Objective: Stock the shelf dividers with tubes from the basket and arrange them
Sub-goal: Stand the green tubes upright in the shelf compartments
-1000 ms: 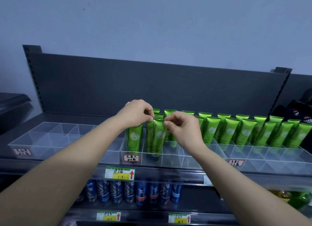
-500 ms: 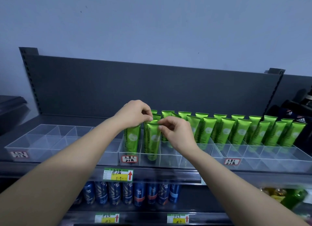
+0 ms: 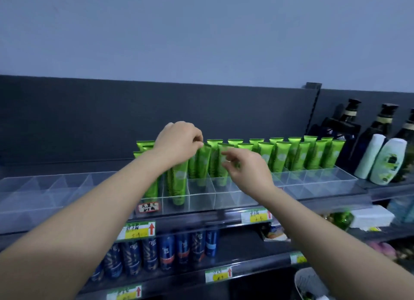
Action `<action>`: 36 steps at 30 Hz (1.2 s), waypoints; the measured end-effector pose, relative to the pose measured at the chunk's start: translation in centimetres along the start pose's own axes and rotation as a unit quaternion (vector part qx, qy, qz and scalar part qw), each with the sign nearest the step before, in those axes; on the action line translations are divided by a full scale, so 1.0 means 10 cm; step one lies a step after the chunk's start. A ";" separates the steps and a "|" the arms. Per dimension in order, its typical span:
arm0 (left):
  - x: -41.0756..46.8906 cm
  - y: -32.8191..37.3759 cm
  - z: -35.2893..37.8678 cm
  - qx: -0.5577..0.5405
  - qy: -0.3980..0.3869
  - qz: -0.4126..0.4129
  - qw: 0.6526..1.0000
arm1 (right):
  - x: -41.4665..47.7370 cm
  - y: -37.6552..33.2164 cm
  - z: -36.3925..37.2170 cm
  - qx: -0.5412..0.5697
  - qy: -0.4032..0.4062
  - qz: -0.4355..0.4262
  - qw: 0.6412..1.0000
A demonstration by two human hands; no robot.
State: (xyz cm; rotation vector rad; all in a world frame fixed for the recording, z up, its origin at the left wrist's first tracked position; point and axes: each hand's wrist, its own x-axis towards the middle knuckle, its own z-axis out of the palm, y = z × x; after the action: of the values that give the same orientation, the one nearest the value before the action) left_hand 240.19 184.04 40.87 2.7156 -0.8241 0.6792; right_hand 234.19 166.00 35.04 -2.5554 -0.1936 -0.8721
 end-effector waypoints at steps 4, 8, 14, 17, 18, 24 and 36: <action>0.09 0.39 0.22 0.067 -0.017 0.069 0.995 | -0.23 0.39 -0.28 -0.130 -0.009 0.021 0.991; 0.11 0.84 0.48 0.113 -0.036 0.135 0.984 | -0.52 0.79 -0.59 -0.214 -0.047 0.068 0.973; 0.02 1.63 0.80 0.103 -0.046 0.191 0.975 | -1.00 1.37 -1.02 -0.262 -0.112 0.160 0.945; -0.03 1.98 1.02 0.095 -0.067 0.208 0.971 | -1.28 1.64 -1.21 -0.279 -0.142 0.187 0.931; -0.05 2.11 1.10 0.091 -0.078 0.210 0.970 | -1.37 1.73 -1.27 -0.283 -0.150 0.195 0.927; -0.27 2.78 1.54 0.073 -0.123 0.218 0.965 | -1.95 2.20 -1.57 -0.291 -0.194 0.222 0.910; -0.69 3.63 2.43 0.073 -0.234 0.222 0.943 | -2.83 3.03 -1.65 -0.241 -0.270 0.271 0.892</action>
State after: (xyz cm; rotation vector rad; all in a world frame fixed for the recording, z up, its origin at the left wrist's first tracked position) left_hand 223.23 149.40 19.18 2.8895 -1.5888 0.1548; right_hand 210.73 131.73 18.77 -3.0032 0.6298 0.0315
